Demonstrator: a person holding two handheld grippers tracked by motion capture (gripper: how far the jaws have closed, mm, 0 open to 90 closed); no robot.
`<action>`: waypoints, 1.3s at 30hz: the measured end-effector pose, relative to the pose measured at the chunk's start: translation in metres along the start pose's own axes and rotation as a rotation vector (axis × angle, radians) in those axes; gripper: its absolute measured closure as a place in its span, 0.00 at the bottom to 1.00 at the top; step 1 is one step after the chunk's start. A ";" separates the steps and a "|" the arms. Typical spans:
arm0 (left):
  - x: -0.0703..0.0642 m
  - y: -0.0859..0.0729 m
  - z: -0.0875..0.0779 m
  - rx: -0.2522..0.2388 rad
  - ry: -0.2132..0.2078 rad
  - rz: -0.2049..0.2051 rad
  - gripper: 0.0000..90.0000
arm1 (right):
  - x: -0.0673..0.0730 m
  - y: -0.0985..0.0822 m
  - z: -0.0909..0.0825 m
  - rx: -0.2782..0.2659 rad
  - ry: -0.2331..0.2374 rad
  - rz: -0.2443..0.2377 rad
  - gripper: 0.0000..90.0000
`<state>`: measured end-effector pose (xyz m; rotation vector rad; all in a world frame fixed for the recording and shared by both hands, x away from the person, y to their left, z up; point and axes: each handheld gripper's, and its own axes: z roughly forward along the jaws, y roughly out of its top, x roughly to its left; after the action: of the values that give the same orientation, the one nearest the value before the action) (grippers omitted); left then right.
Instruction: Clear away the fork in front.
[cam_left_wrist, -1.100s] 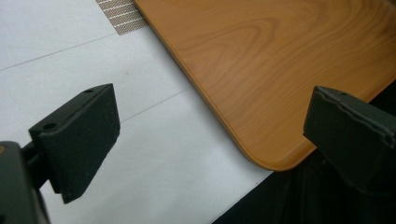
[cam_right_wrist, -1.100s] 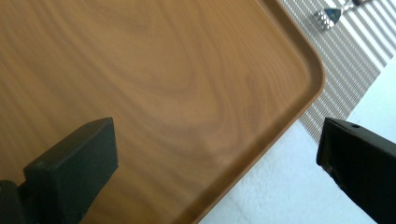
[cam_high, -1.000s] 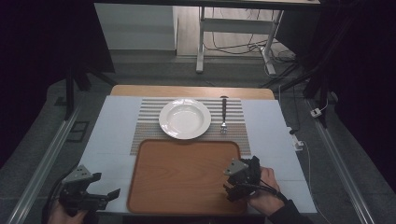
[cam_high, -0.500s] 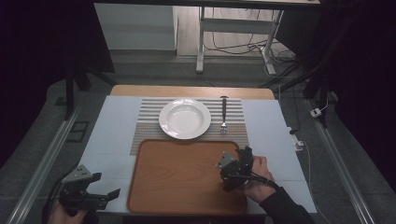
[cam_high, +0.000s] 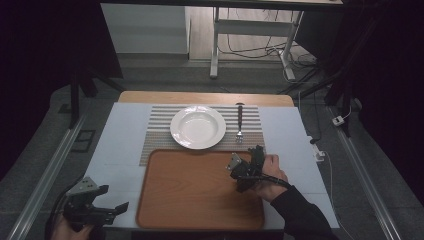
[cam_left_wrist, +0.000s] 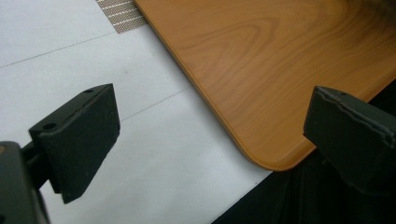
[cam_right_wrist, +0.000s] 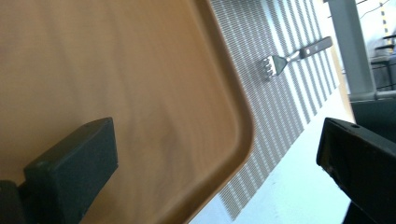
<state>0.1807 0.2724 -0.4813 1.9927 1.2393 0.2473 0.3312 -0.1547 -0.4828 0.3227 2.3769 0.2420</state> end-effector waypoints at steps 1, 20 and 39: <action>0.000 0.000 0.000 0.001 -0.001 0.000 0.04 | -0.001 0.001 0.002 0.006 -0.012 -0.012 0.00; 0.001 0.000 0.000 0.003 -0.006 -0.006 0.04 | -0.047 0.019 0.041 0.054 -0.088 -0.047 0.00; 0.002 0.000 0.000 0.005 -0.011 -0.011 0.04 | -0.068 0.032 0.091 0.115 -0.115 -0.101 0.10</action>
<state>0.1820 0.2741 -0.4817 1.9881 1.2447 0.2277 0.4471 -0.1370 -0.4979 0.2625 2.2901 0.0392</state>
